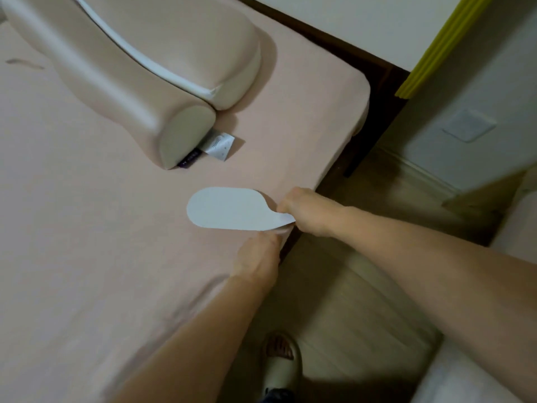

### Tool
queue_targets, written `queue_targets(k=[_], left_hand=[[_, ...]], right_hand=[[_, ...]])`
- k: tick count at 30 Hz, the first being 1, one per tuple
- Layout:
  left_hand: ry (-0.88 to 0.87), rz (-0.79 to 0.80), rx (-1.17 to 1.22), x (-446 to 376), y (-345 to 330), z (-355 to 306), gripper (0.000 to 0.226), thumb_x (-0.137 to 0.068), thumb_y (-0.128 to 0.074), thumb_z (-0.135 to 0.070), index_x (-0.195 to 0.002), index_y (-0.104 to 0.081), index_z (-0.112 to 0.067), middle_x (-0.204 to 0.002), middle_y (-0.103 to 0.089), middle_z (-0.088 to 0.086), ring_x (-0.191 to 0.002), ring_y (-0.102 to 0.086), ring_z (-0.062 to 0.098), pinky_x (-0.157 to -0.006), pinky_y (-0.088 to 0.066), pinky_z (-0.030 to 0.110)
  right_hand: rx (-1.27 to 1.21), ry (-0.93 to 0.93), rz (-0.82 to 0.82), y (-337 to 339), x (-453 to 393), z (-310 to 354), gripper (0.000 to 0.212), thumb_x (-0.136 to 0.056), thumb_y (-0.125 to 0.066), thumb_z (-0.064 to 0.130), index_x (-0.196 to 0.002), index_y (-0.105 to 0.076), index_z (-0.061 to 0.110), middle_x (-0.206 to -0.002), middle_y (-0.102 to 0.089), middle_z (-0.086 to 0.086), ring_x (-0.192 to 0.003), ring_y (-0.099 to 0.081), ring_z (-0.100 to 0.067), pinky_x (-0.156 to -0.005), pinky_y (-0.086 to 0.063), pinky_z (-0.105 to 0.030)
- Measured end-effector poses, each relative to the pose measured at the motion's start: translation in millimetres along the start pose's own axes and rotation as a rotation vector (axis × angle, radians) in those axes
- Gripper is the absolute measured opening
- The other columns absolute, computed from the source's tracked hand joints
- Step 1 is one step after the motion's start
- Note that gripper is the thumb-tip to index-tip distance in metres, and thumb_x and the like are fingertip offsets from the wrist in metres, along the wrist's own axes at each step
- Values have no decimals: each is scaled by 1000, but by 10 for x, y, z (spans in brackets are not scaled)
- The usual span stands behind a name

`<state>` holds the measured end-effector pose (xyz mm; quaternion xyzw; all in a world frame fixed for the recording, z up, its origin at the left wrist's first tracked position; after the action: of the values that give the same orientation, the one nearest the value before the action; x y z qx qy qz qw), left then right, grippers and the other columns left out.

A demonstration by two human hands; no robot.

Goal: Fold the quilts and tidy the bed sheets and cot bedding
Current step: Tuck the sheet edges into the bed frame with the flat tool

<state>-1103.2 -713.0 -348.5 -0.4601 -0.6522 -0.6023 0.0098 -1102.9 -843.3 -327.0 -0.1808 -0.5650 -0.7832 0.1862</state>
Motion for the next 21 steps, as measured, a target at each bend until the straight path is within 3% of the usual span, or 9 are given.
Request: queue_targets(k=[4, 6, 9, 12, 15, 18, 21], left_hand=[[-20, 1, -89, -66, -62, -87, 37, -97, -45, -3, -132, -50, -13, -123, -58, 10, -113, -57, 28, -92, -45, 33], [-23, 15, 20, 4, 52, 39, 29, -97, -46, -10, -126, -54, -11, -113, -58, 7, -112, -57, 28, -86, -42, 30], [-34, -67, 34, 451, 207, 604, 17, -92, -58, -23, -109, -59, -18, -104, -59, 2, -102, -58, 25, -73, -42, 30], [61, -150, 35, 1250, 180, 1490, 29, -90, -59, -39, -112, -53, -23, -105, -54, -3, -101, -54, 21, -74, -48, 34], [214, -78, -18, 2159, -57, 2365, 54, -85, -61, -50, -132, -43, -30, -117, -50, -6, -107, -50, 17, -80, -50, 33], [336, -50, -44, 2930, -454, 2929, 76, -77, -67, -57, -140, -34, -30, -133, -43, -7, -115, -45, 18, -84, -48, 32], [343, -11, -126, 3476, -886, 3139, 83, -77, -68, -54, -143, -26, -26, -143, -36, -2, -125, -39, 22, -90, -41, 33]], right_hand=[[-13, -116, 104, -27, 24, 121, 17, -88, -43, -4, -79, -50, 8, -87, -49, -8, -84, -54, -27, -63, -38, -29], [-53, -159, 111, 57, 9, 220, 11, -91, -49, 5, -90, -60, 6, -92, -55, -10, -88, -57, -28, -71, -45, -32], [-175, -182, -17, 38, 93, 564, 16, -91, -54, 7, -101, -66, 4, -102, -65, -15, -96, -61, -31, -80, -48, -32], [-243, -82, -61, -184, 178, 1370, 24, -91, -50, 2, -109, -65, 7, -102, -63, -8, -93, -61, -26, -72, -44, -26], [-170, 180, -13, -532, 94, 2482, 21, -88, -49, -3, -99, -64, 5, -91, -48, -2, -90, -54, -24, -66, -34, -27], [-137, 327, 26, -946, 98, 3471, 22, -86, -49, -4, -100, -62, 6, -99, -51, -10, -96, -51, -29, -76, -45, -38], [-94, 370, 69, -1395, 268, 4099, 24, -88, -60, 12, -111, -59, 10, -109, -51, -9, -104, -48, -26, -85, -46, -39]])
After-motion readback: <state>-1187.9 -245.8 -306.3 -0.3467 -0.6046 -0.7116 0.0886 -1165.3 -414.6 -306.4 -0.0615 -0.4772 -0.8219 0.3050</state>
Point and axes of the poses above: each hand's wrist, its own x-axis away from the middle knuckle, its own y-axis out of the back of the hand, z = x × y, the point moved 2 cm from there along -x, towards the middle knuckle
